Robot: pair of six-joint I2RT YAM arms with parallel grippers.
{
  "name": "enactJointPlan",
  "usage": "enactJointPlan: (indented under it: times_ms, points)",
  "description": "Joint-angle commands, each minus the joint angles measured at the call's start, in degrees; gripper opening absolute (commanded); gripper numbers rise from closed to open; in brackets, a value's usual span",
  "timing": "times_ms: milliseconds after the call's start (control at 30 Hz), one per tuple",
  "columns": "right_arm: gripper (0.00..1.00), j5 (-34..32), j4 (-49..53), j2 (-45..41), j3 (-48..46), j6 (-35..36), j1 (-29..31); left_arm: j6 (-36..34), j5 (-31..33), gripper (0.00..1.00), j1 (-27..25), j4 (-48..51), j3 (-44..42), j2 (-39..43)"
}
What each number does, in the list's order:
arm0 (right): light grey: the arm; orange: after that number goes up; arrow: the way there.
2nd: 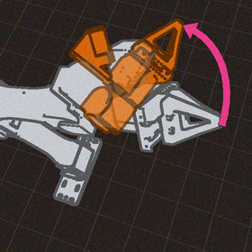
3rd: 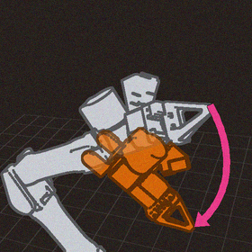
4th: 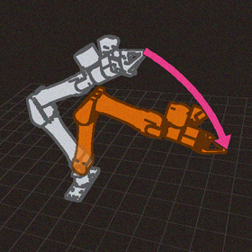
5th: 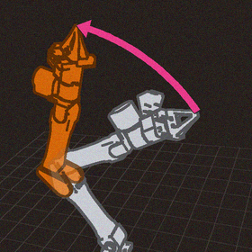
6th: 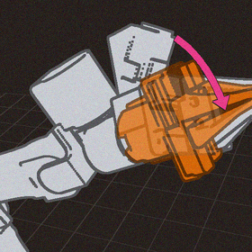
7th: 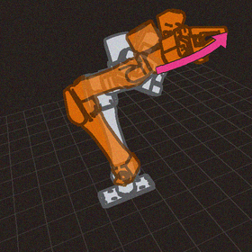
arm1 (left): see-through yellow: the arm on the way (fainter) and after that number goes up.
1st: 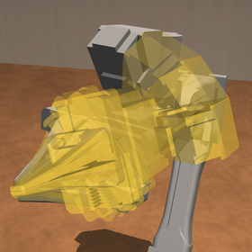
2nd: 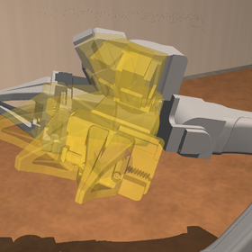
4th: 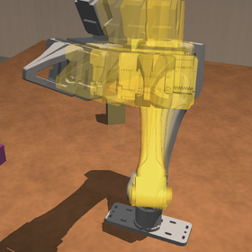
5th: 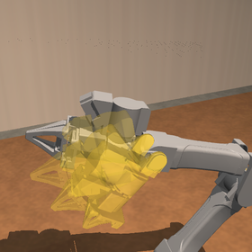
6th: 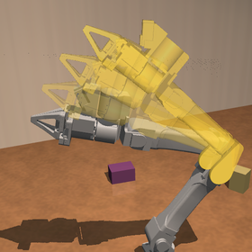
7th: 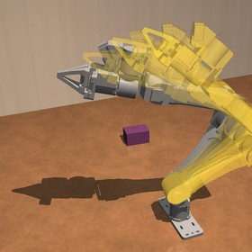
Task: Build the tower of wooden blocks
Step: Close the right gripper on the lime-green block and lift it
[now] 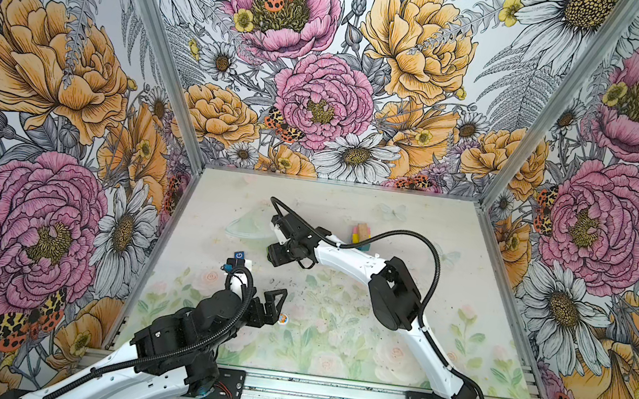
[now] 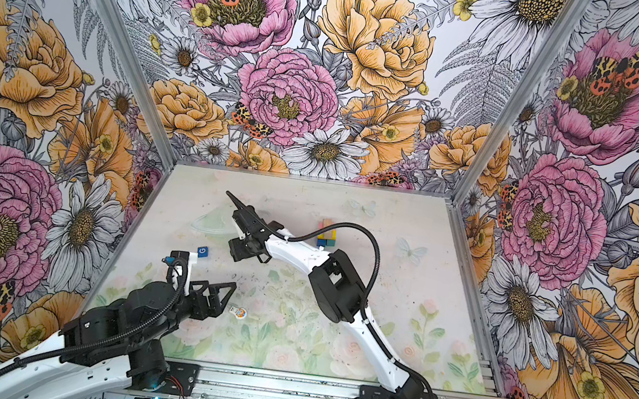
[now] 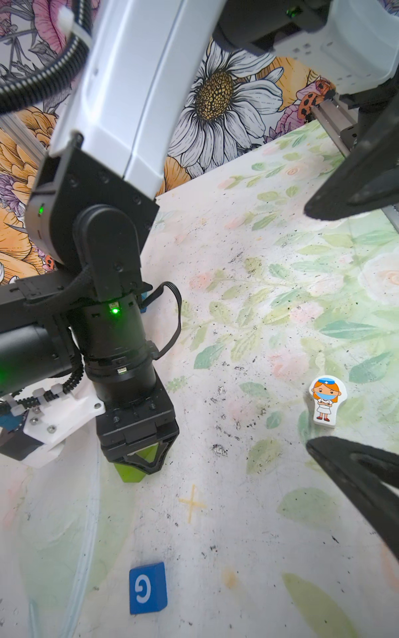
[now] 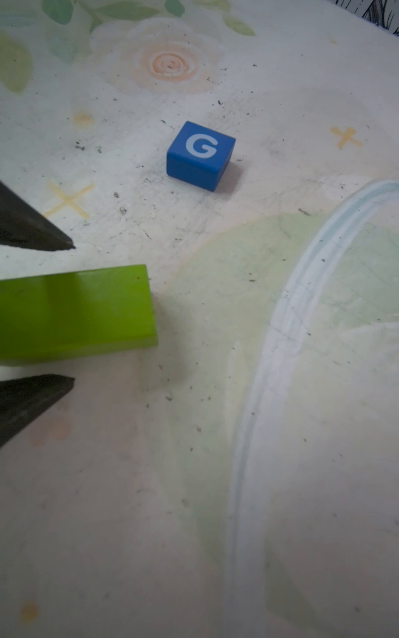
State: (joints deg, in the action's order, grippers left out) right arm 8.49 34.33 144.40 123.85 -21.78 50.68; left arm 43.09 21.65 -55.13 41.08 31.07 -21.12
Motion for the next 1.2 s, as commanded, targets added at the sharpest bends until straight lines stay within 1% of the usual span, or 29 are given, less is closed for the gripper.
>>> enactJointPlan:
  times_ms: [0, 267, 400, 533, 600, 733, 1167]
  points:
    - [0.56, -2.23, 1.3, 2.34, 3.87, -0.08, 0.61, -1.17, -1.12, 0.99, 0.77, 0.79, 1.09, 1.1]
    - [0.48, -6.68, 3.52, 2.72, 4.9, -0.17, 0.57, -1.34, -1.28, 0.99, 1.34, 1.63, 0.69, 2.72]
    - [0.42, -9.05, 5.33, 2.65, 4.8, -0.34, 0.61, -1.34, -1.46, 0.99, 1.5, 1.6, 0.57, 2.82]
    - [0.34, -11.43, 5.67, 0.97, 2.12, -1.06, 0.48, -1.37, -1.61, 0.99, 1.56, 1.56, 0.83, 2.82]
    - [0.3, -11.61, 5.7, -0.38, 0.24, -1.37, 0.23, -1.41, -1.71, 0.99, 1.6, 1.63, 0.93, 2.84]
    - [0.28, -13.9, 5.4, -4.87, -4.18, -1.62, 0.2, -1.35, -1.7, 0.99, 1.66, 1.63, 0.92, 2.87]
    - [0.27, -18.32, 5.39, -18.17, -15.97, -1.6, -0.31, -2.04, -1.18, 0.99, 1.78, 1.45, 2.4, 1.07]
